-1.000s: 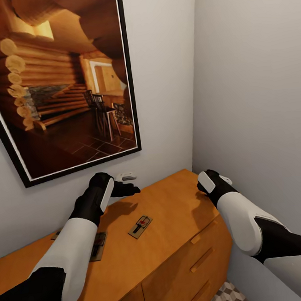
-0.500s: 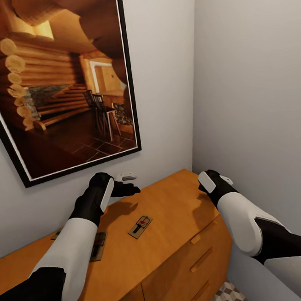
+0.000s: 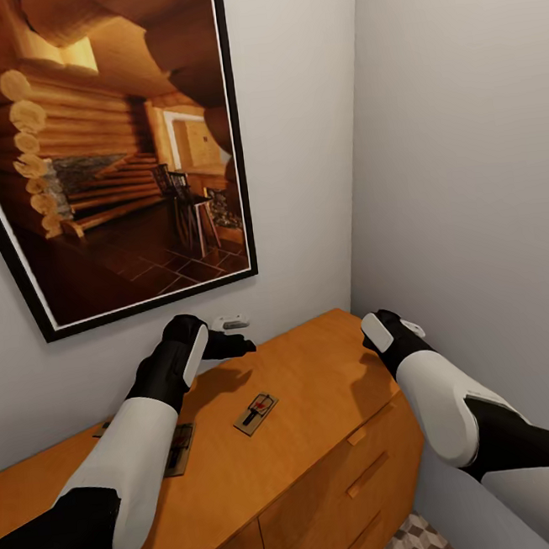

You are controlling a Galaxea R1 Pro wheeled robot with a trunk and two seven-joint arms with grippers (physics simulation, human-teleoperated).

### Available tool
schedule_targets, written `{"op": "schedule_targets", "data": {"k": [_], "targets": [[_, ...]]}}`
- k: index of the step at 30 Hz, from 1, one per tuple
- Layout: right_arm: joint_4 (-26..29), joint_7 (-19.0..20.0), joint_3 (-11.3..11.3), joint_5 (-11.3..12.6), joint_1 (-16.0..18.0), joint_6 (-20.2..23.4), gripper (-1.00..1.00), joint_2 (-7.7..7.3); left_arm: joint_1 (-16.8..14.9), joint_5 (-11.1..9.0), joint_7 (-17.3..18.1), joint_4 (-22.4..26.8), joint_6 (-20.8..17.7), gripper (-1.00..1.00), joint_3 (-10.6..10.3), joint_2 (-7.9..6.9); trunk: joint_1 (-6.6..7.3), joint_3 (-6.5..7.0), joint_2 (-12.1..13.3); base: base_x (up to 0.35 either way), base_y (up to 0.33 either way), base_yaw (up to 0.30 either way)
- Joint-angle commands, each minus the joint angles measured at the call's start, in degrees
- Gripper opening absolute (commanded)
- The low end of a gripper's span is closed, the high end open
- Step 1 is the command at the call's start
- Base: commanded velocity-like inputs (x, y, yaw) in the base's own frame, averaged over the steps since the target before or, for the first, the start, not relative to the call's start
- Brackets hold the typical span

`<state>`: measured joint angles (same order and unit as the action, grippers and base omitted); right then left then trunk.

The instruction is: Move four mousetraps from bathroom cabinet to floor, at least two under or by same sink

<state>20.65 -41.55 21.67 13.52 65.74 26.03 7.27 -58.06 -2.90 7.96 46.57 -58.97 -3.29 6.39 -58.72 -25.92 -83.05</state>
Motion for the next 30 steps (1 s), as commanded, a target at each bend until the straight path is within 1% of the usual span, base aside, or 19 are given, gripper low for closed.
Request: {"op": "schedule_targets", "data": {"k": [1, 4, 6, 9, 10, 12, 13, 14, 15, 17, 18, 20, 21, 22, 25, 30], "targets": [[-2.46, -0.56, 0.28, 0.33, -0.53, 0.67, -1.0, 0.0, -0.04, -0.26, -0.13, 0.08, -0.27, 1.0, -0.05, -0.01, 0.0, -0.08, -0.03, 0.0, 0.0, 0.0], [-1.91, -1.21, 0.29, 0.3, -0.53, 0.98, -1.0, 0.04, -0.04, -0.26, -0.13, 0.09, -0.27, 1.0, -0.05, 0.01, 0.0, -0.08, -0.03, 0.0, 0.0, 0.0], [0.03, -2.15, 0.28, 0.36, -0.53, 1.39, -1.0, 0.38, -0.04, -0.26, -0.13, 0.13, -0.27, 1.0, -0.05, 0.02, 0.0, -0.08, -0.03, 0.0, 0.0, 0.0], [4.53, -3.43, 0.2, 0.37, -0.53, 3.65, -1.0, 0.75, -0.04, -0.26, -0.15, 0.16, -0.27, 1.0, -0.05, 0.02, 0.0, -0.08, -0.03, 0.0, 0.0, 0.0], [7.46, -4.35, 0.17, 0.37, -0.53, 5.66, -1.0, 1.23, -0.04, -0.26, -0.18, 0.17, -0.27, 1.0, -0.05, 0.03, 0.0, -0.08, -0.03, 0.0, 0.0, 0.0], [10.74, -5.45, 0.11, 0.37, -0.53, 7.98, -1.0, 2.15, -0.04, -0.25, -0.19, 0.18, -0.27, 1.0, -0.05, 0.03, 0.0, -0.08, -0.03, 0.0, 0.0, 0.0], [14.33, -6.67, -0.07, 0.37, -0.53, 10.32, -1.0, 2.73, -0.04, -0.26, -0.2, 0.2, -0.27, 1.0, -0.05, 0.01, 0.0, -0.08, -0.03, 0.0, 0.0, 0.0], [16.15, -7.31, -0.29, 0.37, -0.53, 11.42, -1.0, 2.73, -0.04, -0.26, -0.21, 0.21, -0.27, 1.0, -0.05, 0.0, 0.0, -0.08, -0.03, 0.0, 0.0, 0.0], [19.76, -8.52, -1.17, 0.4, -0.53, 13.4, -1.0, 2.73, -0.04, -0.24, -0.21, 0.21, -0.27, 1.0, -0.05, -0.01, 0.0, -0.08, -0.03, 0.0, 0.0, 0.0], [22.99, -9.58, -2.56, 0.47, -0.53, 15.08, -1.0, 2.73, -0.04, -0.22, -0.21, 0.2, -0.27, 1.0, -0.05, 0.0, 0.0, -0.08, -0.03, 0.0, 0.0, 0.0], [25.48, -10.43, -4.22, 0.67, -0.53, 16.39, -1.0, 2.73, -0.04, -0.2, -0.19, 0.2, -0.27, 1.0, -0.05, -0.01, 0.0, -0.08, -0.03, 0.0, 0.0, 0.0], [27.09, -10.98, -5.73, 0.88, -0.53, 17.27, -1.0, 2.73, -0.04, -0.23, -0.17, 0.19, -0.27, 1.0, -0.05, 0.01, 0.0, -0.08, -0.03, 0.0, 0.0, 0.0], [28.05, -11.34, -6.85, 1.04, -0.53, 17.76, -1.0, 2.73, -0.04, -0.24, -0.15, 0.19, -0.27, 1.0, -0.05, 0.01, 0.0, -0.08, -0.03, 0.0, 0.0, 0.0], [28.37, -11.47, -7.25, 1.1, -0.53, 17.93, -1.0, 2.73, -0.04, -0.24, -0.15, 0.19, -0.27, 1.0, -0.05, 0.02, 0.0, -0.08, -0.03, 0.0, 0.0, 0.0], [29.11, -11.77, -8.26, 1.21, -0.53, 18.54, -1.0, 2.73, -0.04, -0.24, -0.14, 0.19, -0.27, 1.0, -0.05, 0.02, 0.0, -0.08, -0.03, 0.0, 0.0, 0.0], [29.49, -11.72, -8.83, 1.36, -0.62, 18.98, -1.0, 2.73, -0.04, -0.21, -0.23, 0.22, -0.27, 1.0, -0.05, 0.03, 0.0, -0.08, -0.03, 0.0, 0.0, 0.0]]}}
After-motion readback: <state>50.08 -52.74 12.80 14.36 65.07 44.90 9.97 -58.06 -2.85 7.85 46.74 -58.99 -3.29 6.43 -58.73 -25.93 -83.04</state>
